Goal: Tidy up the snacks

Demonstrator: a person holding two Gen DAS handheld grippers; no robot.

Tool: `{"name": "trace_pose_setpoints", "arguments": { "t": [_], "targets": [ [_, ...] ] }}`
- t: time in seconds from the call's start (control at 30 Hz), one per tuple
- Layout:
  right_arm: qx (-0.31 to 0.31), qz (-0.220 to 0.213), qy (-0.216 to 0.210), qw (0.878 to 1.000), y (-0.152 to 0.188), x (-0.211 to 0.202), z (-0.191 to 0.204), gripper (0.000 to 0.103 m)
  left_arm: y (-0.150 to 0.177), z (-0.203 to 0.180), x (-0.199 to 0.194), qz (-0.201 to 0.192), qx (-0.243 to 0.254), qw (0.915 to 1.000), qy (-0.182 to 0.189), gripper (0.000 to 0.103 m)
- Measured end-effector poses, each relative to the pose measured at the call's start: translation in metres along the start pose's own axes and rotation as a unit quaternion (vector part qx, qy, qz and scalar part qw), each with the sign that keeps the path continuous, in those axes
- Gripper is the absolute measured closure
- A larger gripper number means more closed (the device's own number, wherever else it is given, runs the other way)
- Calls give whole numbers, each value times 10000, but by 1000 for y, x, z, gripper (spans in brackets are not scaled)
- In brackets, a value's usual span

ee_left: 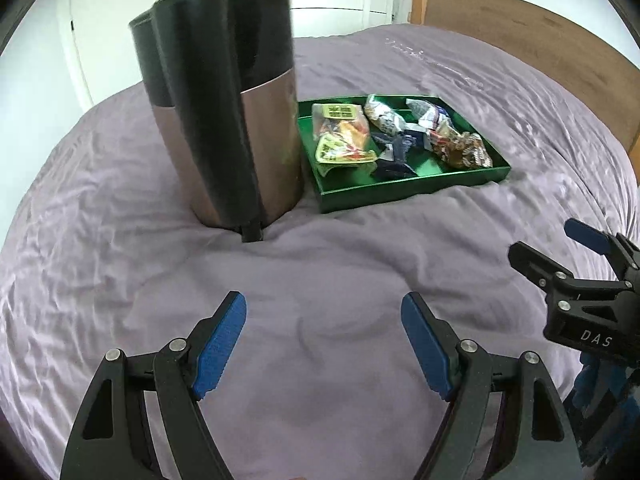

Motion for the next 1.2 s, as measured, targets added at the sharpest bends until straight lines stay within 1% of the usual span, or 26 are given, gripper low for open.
{"name": "trace_pose_setpoints", "arguments": {
  "t": [0.07, 0.17, 0.3, 0.37, 0.5, 0.77, 1.2],
  "targets": [
    [-29, 9, 28, 10000, -1, 5, 0, 0, 0, 5, 4, 48, -34, 10000, 38, 28],
    [-126, 58, 46, 9999, -1, 13, 1, 0, 0, 10, 10, 164, 24, 9997, -193, 25],
    [-228, 103, 51, 9997, -2, 21, -2, 0, 6, 22, 17, 323, 53, 9990, -297, 24],
    [-222, 121, 96, 9996, -3, 25, -8, 0, 10, 30, 22, 455, 42, 9980, -426, 24],
    [-178, 137, 185, 9996, -5, 29, -22, 0, 19, 45, 26, 596, -12, 9961, -645, 25],
    [-90, 166, 329, 9993, -8, 32, -39, 0, 29, 68, 27, 716, -159, 9950, -683, 25],
    [-245, 227, 353, 9988, -6, 36, -32, 0, 30, 71, 28, 710, -222, 9956, -565, 25]
  ]
}}
Point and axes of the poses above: each gripper's, at about its wrist camera, not at the fingertips, and x roughly the way its jaws point, z to its left, y to its underside, the point moved 5 cm from there along x, roughly the way its jaws point, and after that the axes turned 14 degrees about x, right-handed, at the moved point
